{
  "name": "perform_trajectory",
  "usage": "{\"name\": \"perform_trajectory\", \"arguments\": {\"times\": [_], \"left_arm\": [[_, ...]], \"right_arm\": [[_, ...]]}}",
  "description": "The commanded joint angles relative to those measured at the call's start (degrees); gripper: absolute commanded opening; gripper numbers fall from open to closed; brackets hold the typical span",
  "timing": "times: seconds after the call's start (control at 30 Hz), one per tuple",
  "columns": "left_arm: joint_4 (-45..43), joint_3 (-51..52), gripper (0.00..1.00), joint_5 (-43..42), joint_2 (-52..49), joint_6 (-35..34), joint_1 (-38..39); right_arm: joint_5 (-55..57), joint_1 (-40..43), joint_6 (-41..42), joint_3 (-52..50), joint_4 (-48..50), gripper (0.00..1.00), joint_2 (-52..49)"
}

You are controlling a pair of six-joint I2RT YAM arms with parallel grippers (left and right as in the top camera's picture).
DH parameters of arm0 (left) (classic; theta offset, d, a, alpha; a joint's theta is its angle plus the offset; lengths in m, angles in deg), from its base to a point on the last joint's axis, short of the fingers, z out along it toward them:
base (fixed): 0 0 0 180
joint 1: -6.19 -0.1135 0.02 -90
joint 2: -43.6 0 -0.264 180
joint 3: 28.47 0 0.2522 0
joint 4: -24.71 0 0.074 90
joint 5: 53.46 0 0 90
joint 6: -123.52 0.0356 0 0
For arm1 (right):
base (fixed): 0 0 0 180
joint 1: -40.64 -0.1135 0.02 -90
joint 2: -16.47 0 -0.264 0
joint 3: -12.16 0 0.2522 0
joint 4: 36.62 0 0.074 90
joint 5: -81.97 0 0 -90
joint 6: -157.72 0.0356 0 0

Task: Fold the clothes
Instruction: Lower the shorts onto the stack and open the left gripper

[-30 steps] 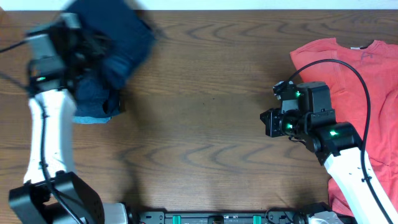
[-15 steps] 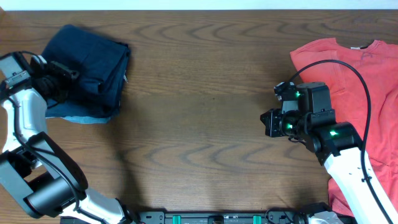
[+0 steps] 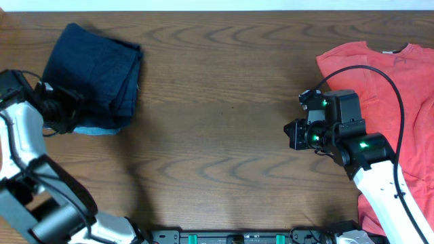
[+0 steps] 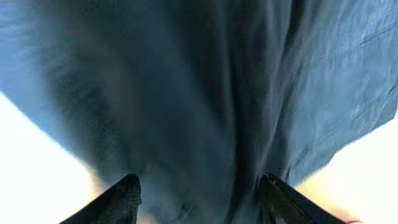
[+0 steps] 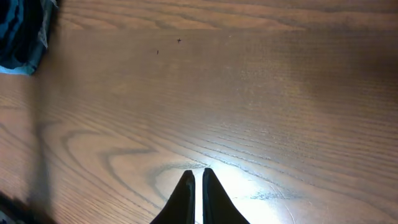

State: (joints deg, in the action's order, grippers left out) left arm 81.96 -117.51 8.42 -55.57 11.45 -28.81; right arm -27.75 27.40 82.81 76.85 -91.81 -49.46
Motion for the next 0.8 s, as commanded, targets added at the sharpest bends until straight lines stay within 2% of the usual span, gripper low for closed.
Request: {"name": "perform_trajectory", "arguments": {"times": [0.0, 0.1, 0.13, 0.33, 0.37, 0.5, 0.63, 0.77], "left_arm": [[2.4, -1.7, 0.66, 5.5, 7.6, 5.9, -2.5], [3.3, -2.1, 0.67, 5.7, 12.7, 6.4, -4.2], [2.6, -2.1, 0.62, 5.6, 14.4, 6.4, -4.4], [-7.4, -2.1, 0.12, 3.5, 16.8, 7.0, -1.2], [-9.3, -2.1, 0.06, 3.6, 16.2, 7.5, -0.3], [-15.7, -2.1, 0.06, 6.3, 10.3, 8.7, 4.0], [-17.2, -2.1, 0.06, 14.1, 2.8, 8.5, 5.9], [-17.1, -2.1, 0.07, 16.2, -5.1, 8.5, 5.8]], "right_arm": [[-0.1, 0.3, 0.7, 0.5, -0.1, 0.07, 0.4], [0.2, 0.3, 0.7, 0.5, 0.1, 0.07, 0.4], [0.2, 0.3, 0.7, 0.5, 0.3, 0.07, 0.4], [1.2, 0.3, 0.7, 0.5, 0.6, 0.08, 0.4], [1.3, 0.3, 0.7, 0.5, 0.5, 0.08, 0.4], [1.3, 0.3, 0.8, 0.5, 0.5, 0.07, 0.4], [1.3, 0.3, 1.8, 0.5, 0.5, 0.07, 0.4], [1.3, 0.3, 2.1, 0.5, 0.5, 0.07, 0.4]]}}
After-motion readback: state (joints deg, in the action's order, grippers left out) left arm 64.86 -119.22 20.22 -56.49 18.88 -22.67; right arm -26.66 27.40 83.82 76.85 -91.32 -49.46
